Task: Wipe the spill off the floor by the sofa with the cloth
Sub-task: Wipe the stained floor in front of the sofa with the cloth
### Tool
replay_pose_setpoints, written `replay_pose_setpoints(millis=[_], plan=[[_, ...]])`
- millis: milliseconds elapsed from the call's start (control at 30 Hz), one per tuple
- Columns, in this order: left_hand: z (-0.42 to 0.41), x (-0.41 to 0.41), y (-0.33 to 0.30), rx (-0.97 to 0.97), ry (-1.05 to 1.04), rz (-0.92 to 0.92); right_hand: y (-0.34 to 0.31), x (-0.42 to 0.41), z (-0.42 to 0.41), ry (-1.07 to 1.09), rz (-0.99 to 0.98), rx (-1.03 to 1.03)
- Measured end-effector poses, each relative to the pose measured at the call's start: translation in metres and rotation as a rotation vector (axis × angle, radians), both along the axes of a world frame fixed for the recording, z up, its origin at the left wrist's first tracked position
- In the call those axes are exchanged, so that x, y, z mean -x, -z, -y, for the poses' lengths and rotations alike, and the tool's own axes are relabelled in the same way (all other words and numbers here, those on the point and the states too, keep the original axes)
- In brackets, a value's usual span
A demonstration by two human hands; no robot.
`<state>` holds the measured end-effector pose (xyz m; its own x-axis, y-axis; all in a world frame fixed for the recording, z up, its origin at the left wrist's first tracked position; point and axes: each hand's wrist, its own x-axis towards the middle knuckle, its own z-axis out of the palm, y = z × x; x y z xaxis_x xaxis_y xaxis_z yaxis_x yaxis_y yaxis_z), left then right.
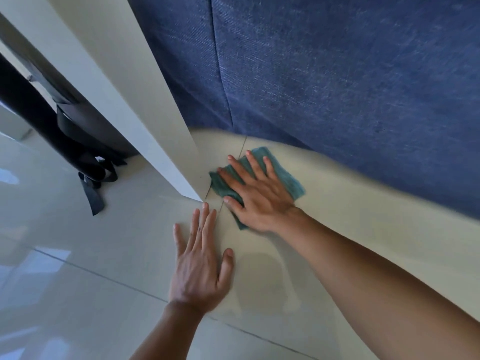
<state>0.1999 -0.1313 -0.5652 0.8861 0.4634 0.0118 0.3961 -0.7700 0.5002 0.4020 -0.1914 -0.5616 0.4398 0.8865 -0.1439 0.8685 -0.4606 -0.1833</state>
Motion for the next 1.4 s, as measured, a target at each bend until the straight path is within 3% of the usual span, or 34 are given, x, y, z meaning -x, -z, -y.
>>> replay_pose_setpoints(millis=[467, 600, 700, 833, 967, 1200, 1400], plan=[[0.017, 0.005, -0.004, -0.039, 0.036, -0.028, -0.001, 0.154, 0.171, 0.053, -0.095, -0.046], [0.051, -0.001, -0.007, -0.110, 0.203, -0.103, -0.002, 0.187, 0.231, 0.124, -0.118, -0.006], [0.062, -0.003, -0.006, -0.134, 0.241, -0.138, -0.003, 0.184, 0.288, 0.311, -0.076, 0.008], [0.064, -0.002, -0.003, -0.160, 0.246, -0.146, -0.007, 0.138, 0.348, 0.713, -0.001, 0.108], [0.063, -0.003, -0.002, -0.155, 0.261, -0.142, -0.008, 0.070, 0.336, 0.835, 0.009, 0.141], [0.062, -0.005, -0.002, -0.129, 0.271, -0.128, -0.007, -0.009, 0.230, 0.543, -0.024, 0.099], [0.062, -0.006, -0.005, -0.111, 0.262, -0.126, -0.008, 0.080, 0.191, 0.210, -0.093, -0.033]])
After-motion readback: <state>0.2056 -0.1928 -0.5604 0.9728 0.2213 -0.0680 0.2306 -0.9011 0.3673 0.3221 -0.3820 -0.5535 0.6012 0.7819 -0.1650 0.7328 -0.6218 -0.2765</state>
